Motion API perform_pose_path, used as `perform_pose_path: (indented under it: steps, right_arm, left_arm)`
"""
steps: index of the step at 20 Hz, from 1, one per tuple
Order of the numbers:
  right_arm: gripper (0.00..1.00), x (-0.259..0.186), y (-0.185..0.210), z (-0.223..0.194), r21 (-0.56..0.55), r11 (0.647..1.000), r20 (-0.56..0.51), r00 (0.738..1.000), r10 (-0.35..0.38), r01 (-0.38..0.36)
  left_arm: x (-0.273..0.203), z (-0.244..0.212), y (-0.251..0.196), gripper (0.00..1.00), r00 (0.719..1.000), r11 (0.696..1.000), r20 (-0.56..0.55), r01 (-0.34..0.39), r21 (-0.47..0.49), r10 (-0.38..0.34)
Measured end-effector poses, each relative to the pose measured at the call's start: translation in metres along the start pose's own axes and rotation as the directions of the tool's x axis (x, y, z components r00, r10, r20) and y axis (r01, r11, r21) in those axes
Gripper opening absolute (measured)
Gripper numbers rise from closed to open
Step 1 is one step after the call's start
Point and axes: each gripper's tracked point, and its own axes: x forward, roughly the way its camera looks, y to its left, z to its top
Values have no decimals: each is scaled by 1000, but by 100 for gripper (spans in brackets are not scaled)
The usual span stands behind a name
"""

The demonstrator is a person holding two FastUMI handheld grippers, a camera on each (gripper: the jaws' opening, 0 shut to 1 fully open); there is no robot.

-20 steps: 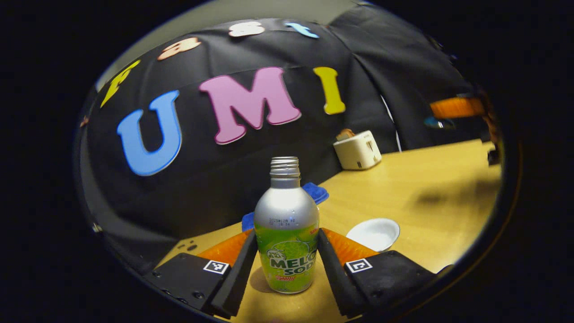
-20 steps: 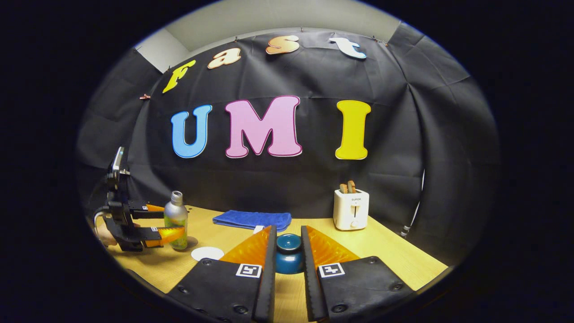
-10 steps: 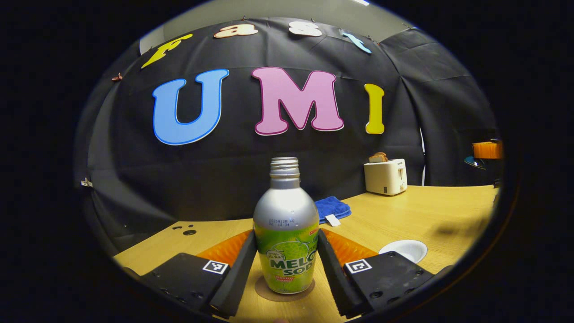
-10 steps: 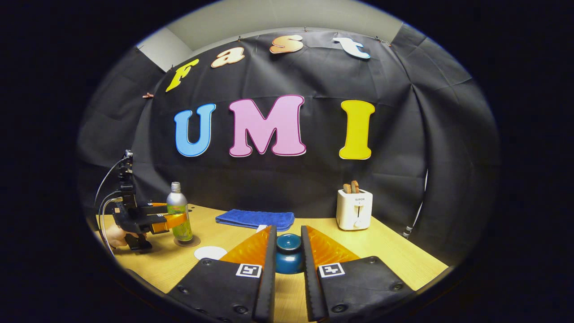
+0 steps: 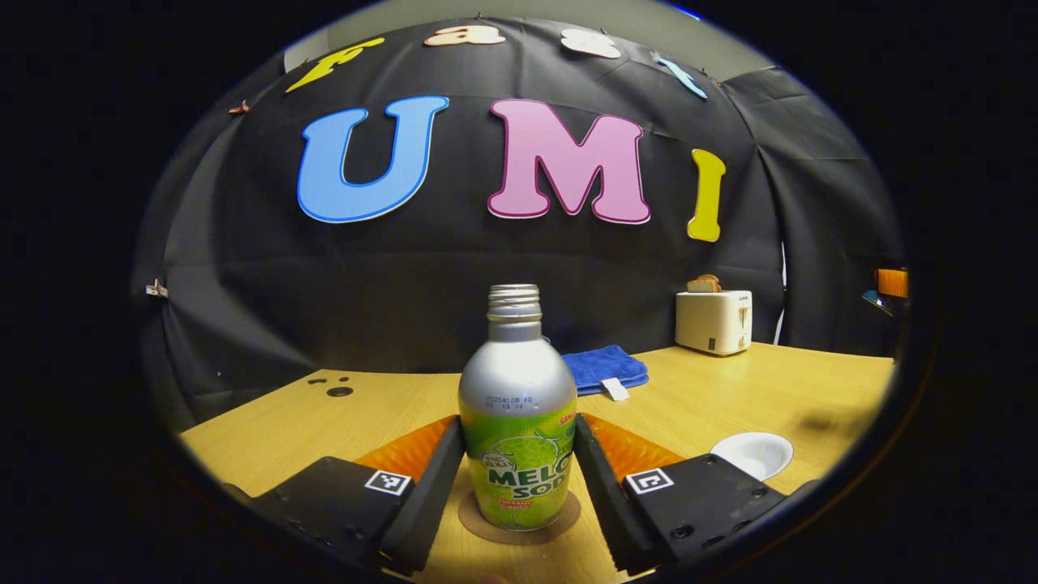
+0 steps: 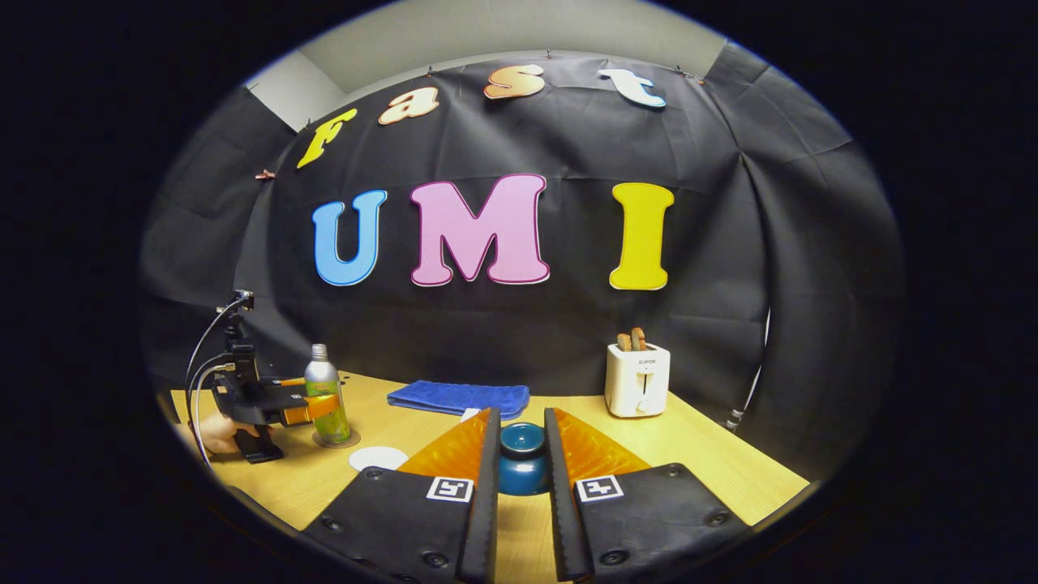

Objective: Open the teacup lid with one hand, grasp the water bottle and pour water into the teacup with the other hand; after pouring, place the water bottle on the coaster and then close the teacup lid.

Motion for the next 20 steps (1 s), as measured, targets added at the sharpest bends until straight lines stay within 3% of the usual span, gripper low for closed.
perform_pose_path:
  steps: [9, 11, 15, 16, 17, 20]
  right_arm:
    - [31, 4, 18, -9, 16, 999, -18, 999, 40, -40]
    - [27, 5, 35, -14, 32, 996, -32, 996, 82, -81]
    - [31, 9, 93, -25, 57, 977, -50, 977, 206, -203]
    - [31, 11, 107, -31, 62, 972, -63, 971, 232, -228]
    - [31, 14, 119, -38, 68, 966, -79, 964, 254, -249]
    - [31, 30, 148, -56, 79, 956, -125, 949, 290, -282]
  left_arm:
    - [-18, -8, 3, 88, 997, 999, -67, -40, 20, 41]
    - [-34, -16, 5, 88, 993, 999, -107, -44, 4, 44]
    - [-69, -8, 5, 88, 997, 996, -69, -35, -79, 30]
    - [-76, -6, 6, 89, 998, 996, -52, -37, -78, 33]
    - [-68, 2, 46, 89, 998, 997, -41, -39, -67, 36]
    - [-88, 15, 56, 89, 999, 998, -17, -48, -36, 48]
